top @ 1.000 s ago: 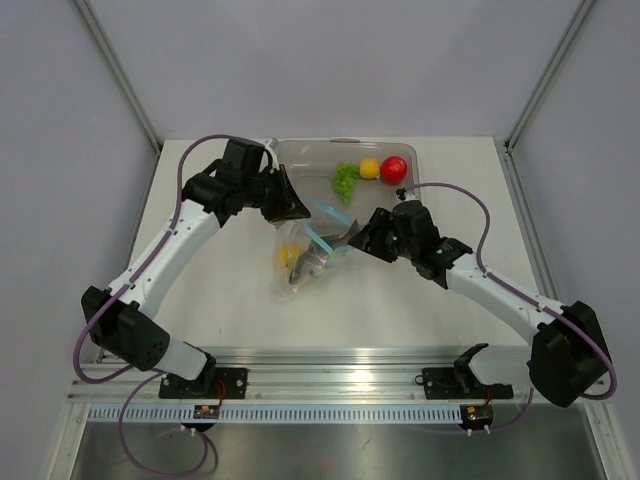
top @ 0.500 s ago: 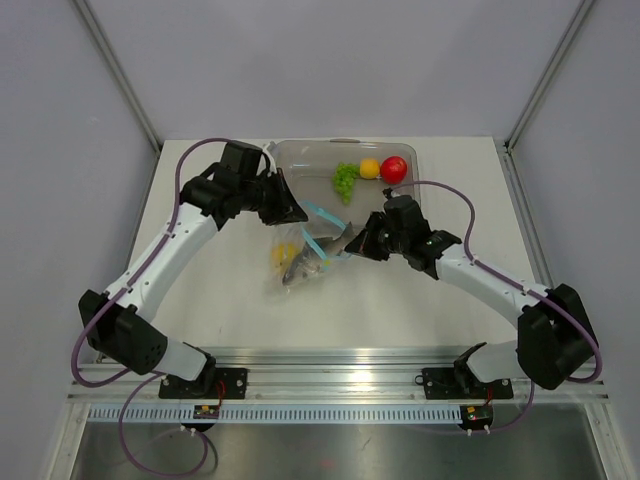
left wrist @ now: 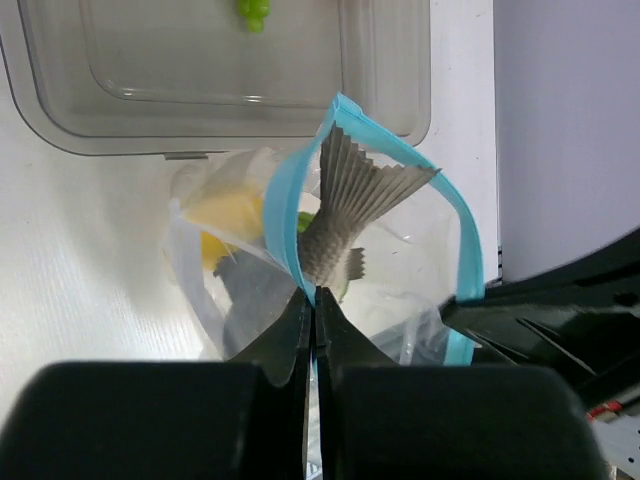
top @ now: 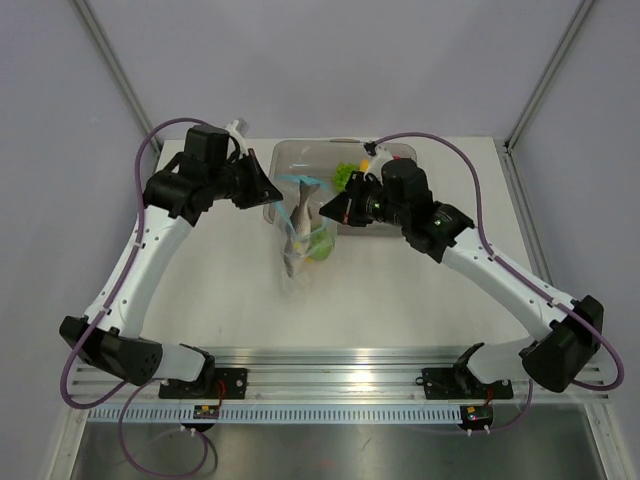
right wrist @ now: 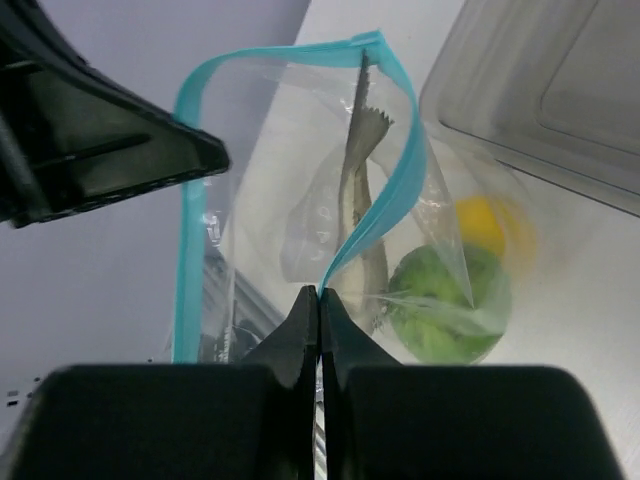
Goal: Place the food in the zip-top bag and seal the zipper
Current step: Adjust the zipper food storage bag at the center of the board, then pick up the fake fruit from the bin, then place the fake fruit in the zipper food storage bag.
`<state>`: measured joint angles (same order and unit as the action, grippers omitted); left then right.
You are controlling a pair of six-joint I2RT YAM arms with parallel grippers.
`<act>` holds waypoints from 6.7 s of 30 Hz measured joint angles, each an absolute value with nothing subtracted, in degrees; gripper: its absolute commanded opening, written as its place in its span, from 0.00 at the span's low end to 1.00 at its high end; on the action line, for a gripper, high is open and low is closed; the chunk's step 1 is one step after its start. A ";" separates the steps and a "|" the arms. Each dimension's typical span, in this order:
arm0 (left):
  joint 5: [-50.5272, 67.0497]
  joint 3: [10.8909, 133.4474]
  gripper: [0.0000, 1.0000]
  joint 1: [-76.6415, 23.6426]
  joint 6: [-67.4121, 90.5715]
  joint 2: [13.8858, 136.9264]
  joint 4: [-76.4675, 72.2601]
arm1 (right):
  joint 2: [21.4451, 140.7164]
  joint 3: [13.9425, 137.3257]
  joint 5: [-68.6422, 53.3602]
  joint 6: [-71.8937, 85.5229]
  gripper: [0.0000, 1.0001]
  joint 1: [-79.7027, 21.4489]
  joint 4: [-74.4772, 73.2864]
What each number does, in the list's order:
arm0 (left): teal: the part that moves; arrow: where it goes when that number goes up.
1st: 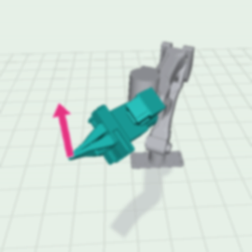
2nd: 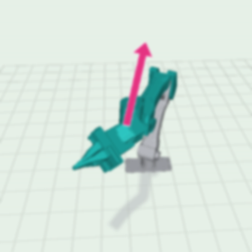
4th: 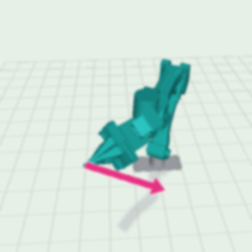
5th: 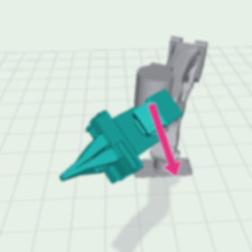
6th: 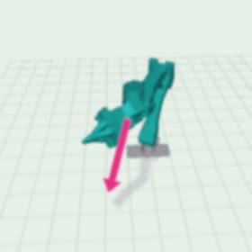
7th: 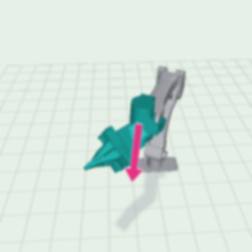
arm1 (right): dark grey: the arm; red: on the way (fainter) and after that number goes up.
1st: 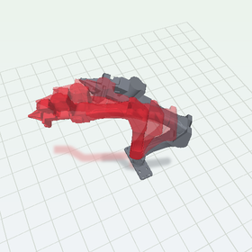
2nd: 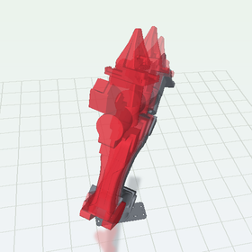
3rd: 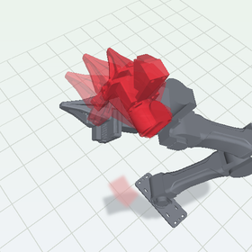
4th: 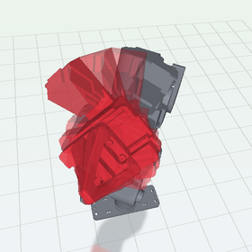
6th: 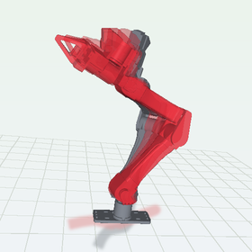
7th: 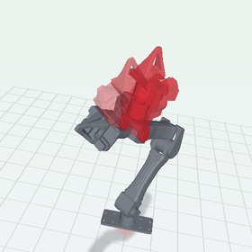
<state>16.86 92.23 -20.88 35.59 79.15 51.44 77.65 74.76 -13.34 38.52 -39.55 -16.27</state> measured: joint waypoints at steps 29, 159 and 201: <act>23.59 84.97 0.00 -20.95 30.17 76.23 51.81 | 76.14 71.90 -6.83 35.27 0.00 -40.80 -18.79; 22.35 79.61 0.00 -21.15 29.89 72.88 52.14 | 83.50 93.10 -5.13 19.29 0.06 -43.51 -34.39; 22.50 77.84 0.00 -21.15 30.04 71.24 51.11 | 95.11 90.37 9.58 20.10 0.60 -28.03 -31.92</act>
